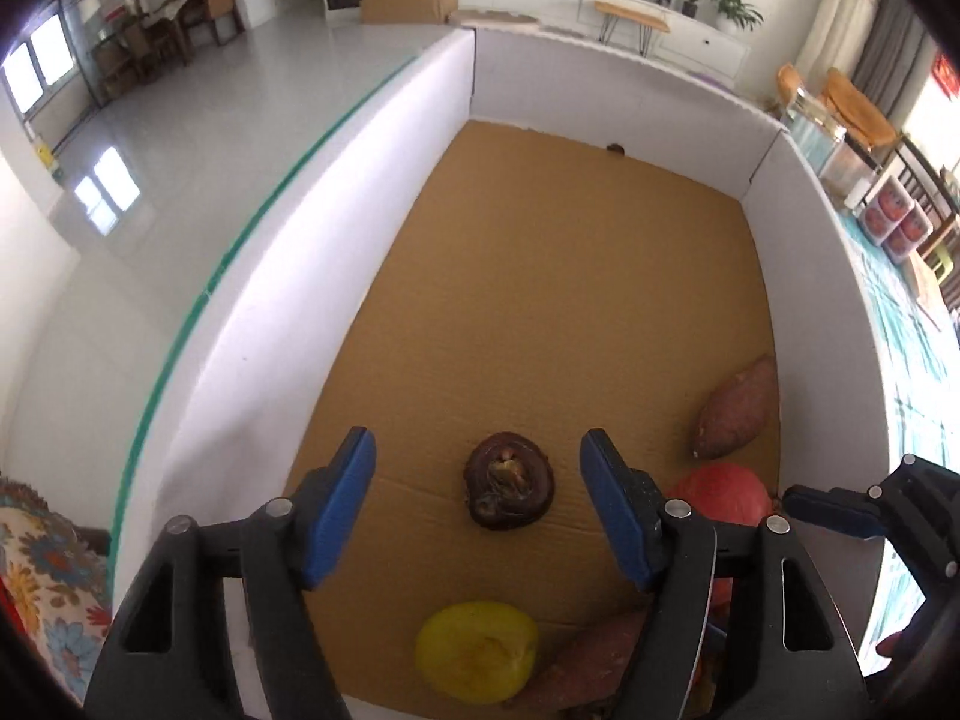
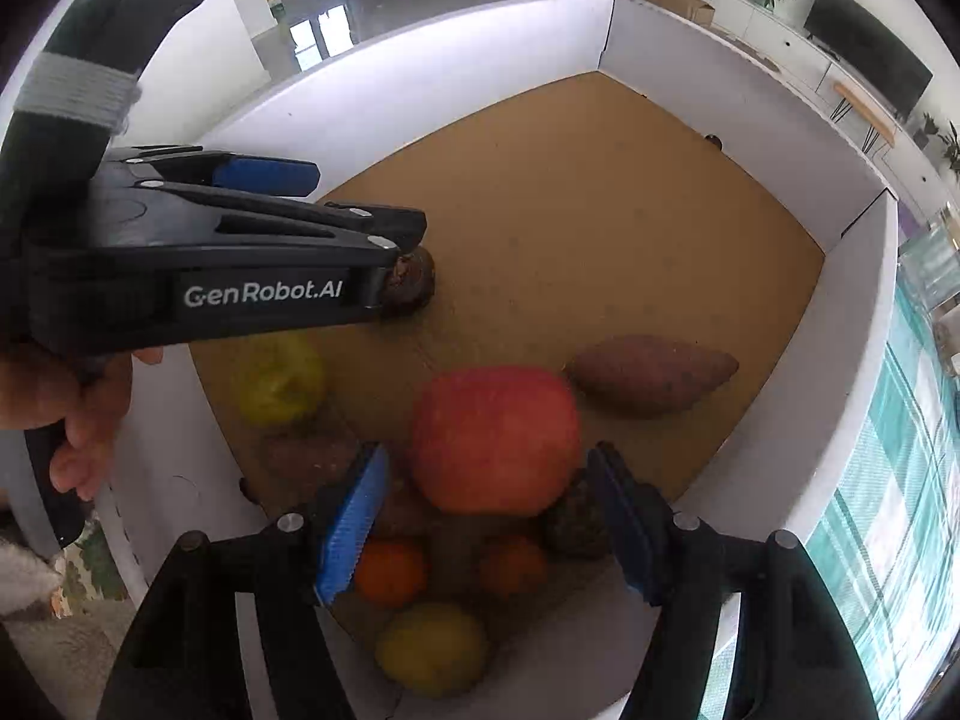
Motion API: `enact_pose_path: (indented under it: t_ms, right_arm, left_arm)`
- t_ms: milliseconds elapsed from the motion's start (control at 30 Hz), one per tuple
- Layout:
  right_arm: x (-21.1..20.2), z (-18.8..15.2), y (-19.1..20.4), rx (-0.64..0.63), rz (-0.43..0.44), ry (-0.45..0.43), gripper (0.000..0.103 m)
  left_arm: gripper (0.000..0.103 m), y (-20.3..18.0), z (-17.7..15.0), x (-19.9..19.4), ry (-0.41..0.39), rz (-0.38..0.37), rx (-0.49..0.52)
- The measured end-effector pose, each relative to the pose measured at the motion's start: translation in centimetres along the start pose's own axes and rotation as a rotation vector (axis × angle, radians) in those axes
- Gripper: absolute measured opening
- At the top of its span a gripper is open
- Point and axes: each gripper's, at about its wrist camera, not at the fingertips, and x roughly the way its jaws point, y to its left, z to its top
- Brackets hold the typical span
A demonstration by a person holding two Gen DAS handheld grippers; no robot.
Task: Organize fruits
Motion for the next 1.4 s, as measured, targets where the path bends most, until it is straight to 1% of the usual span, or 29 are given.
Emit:
enact_pose_path:
  t_ms: [33,67,100,133,200,233,267,300,400,467,567,633,700,767,867,967,1400]
  right_arm:
    - [-0.6,-0.1,-0.6,0.028,0.029,-0.013,0.076]
    - [-1.4,-0.3,-1.1,0.056,0.041,-0.031,0.086]
    - [-2.4,-0.5,-1.8,0.08,0.042,-0.056,0.089]
    - [-3.5,-0.8,-2.3,0.099,0.041,-0.083,0.092]
    - [-5.9,-1.5,-3.5,0.146,0.037,-0.133,0.093]
    - [-6.9,-2.0,-4.2,0.177,0.031,-0.156,0.097]
    - [-8.0,-2.5,-4.7,0.208,0.025,-0.181,0.101]
    - [-8.9,-3.1,-5.4,0.24,0.018,-0.201,0.101]
    - [-10.3,-5.1,-6.2,0.318,-0.023,-0.223,0.103]
    - [-11.0,-6.5,-5.8,0.339,-0.039,-0.239,0.103]
    - [-11.1,-8.2,-5.0,0.373,-0.06,-0.244,0.103]
    - [-11.3,-8.9,-4.5,0.397,-0.052,-0.251,0.103]
    - [-11.3,-9.2,-4.1,0.413,-0.043,-0.263,0.103]
    - [-11.7,-9.2,-3.3,0.402,-0.051,-0.273,0.103]
    - [-12.1,-9.0,-2.0,0.37,-0.08,-0.279,0.103]
    - [-12.1,-8.9,-1.4,0.35,-0.104,-0.279,0.103]
    - [-12.0,-8.7,-0.5,0.331,-0.1,-0.271,0.103]
  left_arm:
    - [0.081,-0.2,-0.2,-1.0,-0.035,-0.001,0.004]
    - [0.082,-0.3,-0.5,-2.1,-0.072,0.003,0.007]
    - [0.083,-0.3,-0.5,-3.3,-0.114,0.011,0.006]
    - [0.085,-0.4,-0.7,-4.5,-0.155,0.032,0.006]
    - [0.091,-0.8,-1.3,-6.7,-0.232,0.1,0.003]
    - [0.091,-1.1,-1.6,-7.6,-0.264,0.134,-0.003]
    - [0.091,-1.4,-2.0,-8.5,-0.284,0.162,-0.005]
    - [0.091,-1.6,-2.0,-9.0,-0.293,0.174,-0.007]
    - [0.091,-2.1,-2.9,-10.2,-0.29,0.144,-0.009]
    - [0.091,-2.2,-3.6,-10.6,-0.281,0.126,-0.005]
    - [0.091,-2.5,-4.8,-11.4,-0.281,0.146,0.017]
    - [0.091,-2.9,-5.1,-11.6,-0.281,0.139,0.022]
    - [0.091,-2.9,-5.6,-11.8,-0.265,0.114,0.017]
    - [0.091,-2.8,-5.8,-11.8,-0.248,0.107,0.015]
    - [0.091,-3.1,-6.3,-12.0,-0.244,0.14,0.026]
    - [0.091,-3.1,-6.6,-12.1,-0.249,0.154,0.025]
    - [0.091,-2.6,-6.9,-11.8,-0.241,0.165,0.016]
